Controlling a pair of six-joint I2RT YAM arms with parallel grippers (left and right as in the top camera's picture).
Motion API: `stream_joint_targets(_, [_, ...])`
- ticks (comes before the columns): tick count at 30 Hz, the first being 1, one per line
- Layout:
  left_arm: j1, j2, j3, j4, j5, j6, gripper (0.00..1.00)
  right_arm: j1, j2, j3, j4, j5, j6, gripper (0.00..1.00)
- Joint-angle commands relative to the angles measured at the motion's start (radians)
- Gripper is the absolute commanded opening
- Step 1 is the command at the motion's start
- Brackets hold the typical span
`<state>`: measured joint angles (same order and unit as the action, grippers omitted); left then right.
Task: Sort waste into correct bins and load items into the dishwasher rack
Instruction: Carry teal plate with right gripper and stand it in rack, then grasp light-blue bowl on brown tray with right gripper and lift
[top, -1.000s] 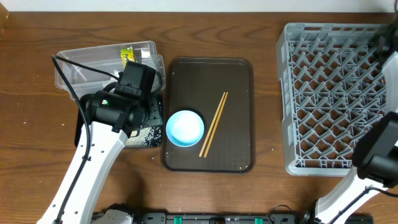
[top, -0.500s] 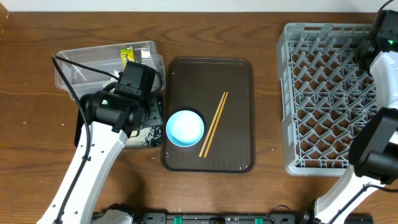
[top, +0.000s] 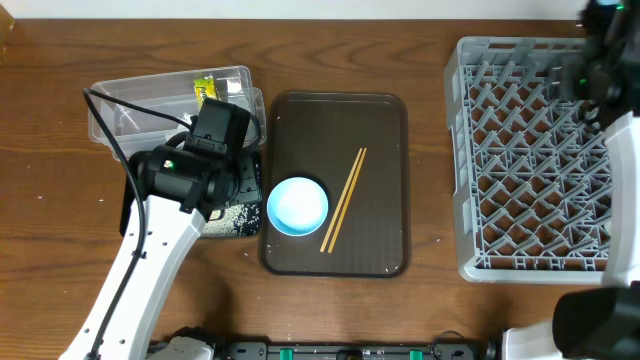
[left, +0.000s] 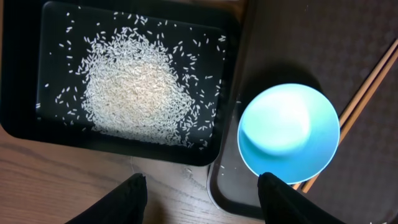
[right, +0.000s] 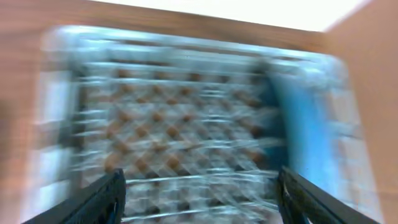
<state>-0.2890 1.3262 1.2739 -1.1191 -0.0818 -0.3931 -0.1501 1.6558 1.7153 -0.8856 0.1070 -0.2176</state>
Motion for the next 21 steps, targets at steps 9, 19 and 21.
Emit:
stream_joint_targets(9, [0.003,0.0,0.005,-0.108,-0.153,-0.098,0.61,0.328,0.063,-0.059,-0.138,-0.382,0.19,0.75])
stream_joint_targets(19, [0.006,0.0,0.005,-0.189,-0.286,-0.193,0.61,0.634,0.191,-0.231,0.009,-0.403,0.323,0.74])
stream_joint_targets(21, [0.01,0.0,0.005,-0.189,-0.286,-0.193,0.61,0.682,0.217,-0.237,0.024,-0.402,0.336,0.73])
